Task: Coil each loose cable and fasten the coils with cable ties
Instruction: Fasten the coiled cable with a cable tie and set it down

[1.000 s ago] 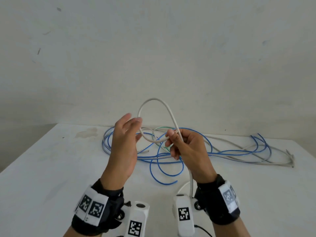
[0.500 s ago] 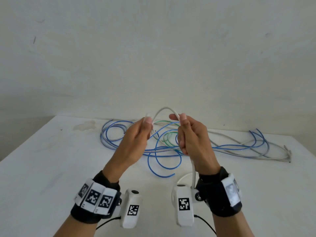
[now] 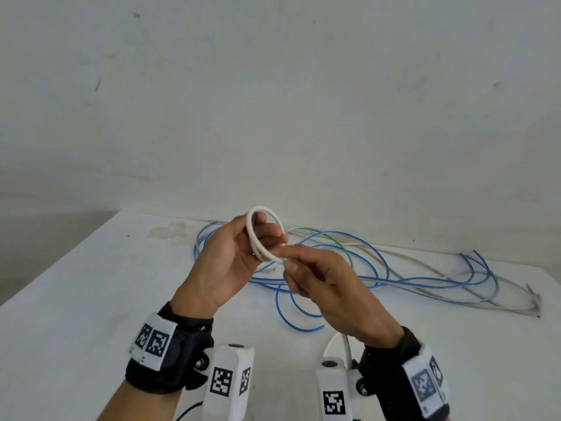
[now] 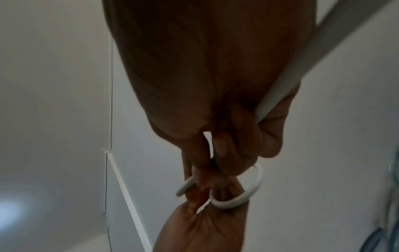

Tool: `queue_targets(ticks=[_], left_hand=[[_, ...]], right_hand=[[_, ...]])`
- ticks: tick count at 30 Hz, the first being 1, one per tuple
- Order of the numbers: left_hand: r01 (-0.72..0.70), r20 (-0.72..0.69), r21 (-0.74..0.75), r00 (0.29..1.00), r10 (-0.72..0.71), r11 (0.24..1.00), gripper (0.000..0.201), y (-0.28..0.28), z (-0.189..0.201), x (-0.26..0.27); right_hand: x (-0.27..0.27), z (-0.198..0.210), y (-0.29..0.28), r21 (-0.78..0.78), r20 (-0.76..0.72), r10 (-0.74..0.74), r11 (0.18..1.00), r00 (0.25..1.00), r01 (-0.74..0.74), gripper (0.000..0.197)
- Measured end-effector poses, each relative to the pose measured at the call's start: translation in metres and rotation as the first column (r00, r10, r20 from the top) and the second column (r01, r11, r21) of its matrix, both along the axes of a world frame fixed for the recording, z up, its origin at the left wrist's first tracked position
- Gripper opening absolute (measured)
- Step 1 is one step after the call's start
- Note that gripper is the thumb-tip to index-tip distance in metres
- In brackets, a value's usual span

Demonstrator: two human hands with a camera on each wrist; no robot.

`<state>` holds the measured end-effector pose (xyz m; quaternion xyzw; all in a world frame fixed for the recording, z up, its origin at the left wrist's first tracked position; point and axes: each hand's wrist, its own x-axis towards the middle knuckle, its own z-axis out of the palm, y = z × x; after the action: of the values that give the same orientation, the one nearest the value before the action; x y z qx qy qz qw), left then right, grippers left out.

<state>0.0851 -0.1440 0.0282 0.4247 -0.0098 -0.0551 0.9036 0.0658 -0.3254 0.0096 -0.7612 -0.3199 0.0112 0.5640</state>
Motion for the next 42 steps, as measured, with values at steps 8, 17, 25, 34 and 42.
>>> queue_targets(ticks=[8,17,25,34,42], left_hand=[[0.054,-0.046,-0.351,0.996,-0.075,0.935,0.032,0.012,0.005,0.0],[0.064,0.154,-0.48,0.988,0.012,0.875,0.021,0.051,-0.006,0.013],[0.401,0.362,-0.258,0.884,-0.297,0.879,0.044,0.086,-0.002,0.012],[0.022,0.275,0.596,0.933,-0.23,0.803,0.037,-0.007,-0.011,-0.004],[-0.218,0.24,0.412,0.963,0.125,0.885,0.038,-0.014,-0.008,-0.003]], right_hand=[[-0.002,-0.001,0.0,-0.288,0.02,0.045,0.957,0.999,-0.037,0.028],[0.008,-0.006,-0.006,-0.274,-0.039,-0.041,0.961,0.998,0.029,0.024],[0.037,-0.019,-0.047,-0.091,-0.106,-0.53,0.847,0.841,0.523,0.037],[0.01,0.012,-0.025,0.472,-0.156,-0.461,0.742,0.873,0.476,0.029],[-0.017,0.011,0.021,0.226,0.135,-0.303,0.936,0.943,0.269,0.024]])
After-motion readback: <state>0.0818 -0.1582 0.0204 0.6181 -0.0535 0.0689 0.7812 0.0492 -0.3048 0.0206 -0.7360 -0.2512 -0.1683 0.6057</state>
